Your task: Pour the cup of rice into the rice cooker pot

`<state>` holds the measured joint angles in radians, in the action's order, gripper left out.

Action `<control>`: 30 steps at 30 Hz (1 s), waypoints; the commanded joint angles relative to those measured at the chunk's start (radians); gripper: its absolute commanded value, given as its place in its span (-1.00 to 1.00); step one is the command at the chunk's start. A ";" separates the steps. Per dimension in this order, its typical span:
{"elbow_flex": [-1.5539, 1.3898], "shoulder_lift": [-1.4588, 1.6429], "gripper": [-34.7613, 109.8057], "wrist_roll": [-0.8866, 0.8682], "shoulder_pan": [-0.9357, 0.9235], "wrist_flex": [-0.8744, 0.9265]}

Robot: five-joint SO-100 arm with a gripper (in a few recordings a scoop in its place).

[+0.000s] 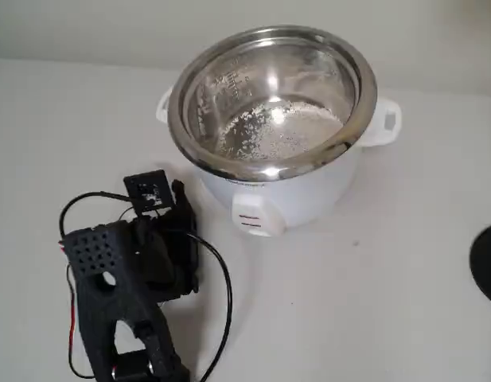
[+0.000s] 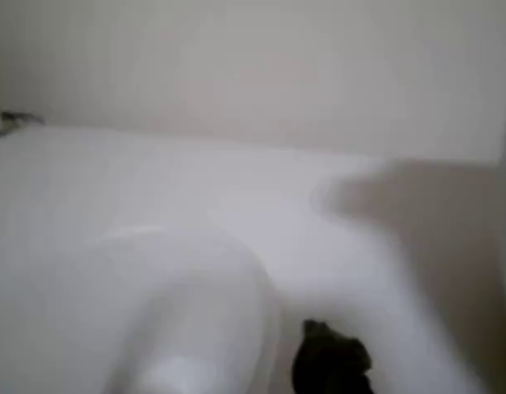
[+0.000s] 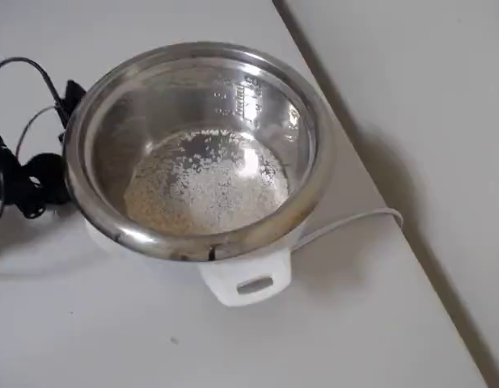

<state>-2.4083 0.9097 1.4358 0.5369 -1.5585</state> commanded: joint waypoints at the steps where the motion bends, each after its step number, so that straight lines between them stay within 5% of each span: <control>1: -0.109 0.236 0.55 -0.037 0.025 0.031; 8: -0.262 0.572 0.55 -0.069 0.044 0.178; 20: -0.342 1.422 0.55 -0.206 -0.031 0.982; 30: -0.388 2.109 0.54 -0.560 -0.230 1.605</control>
<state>-2.7934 2.7949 0.9956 0.3820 -0.1043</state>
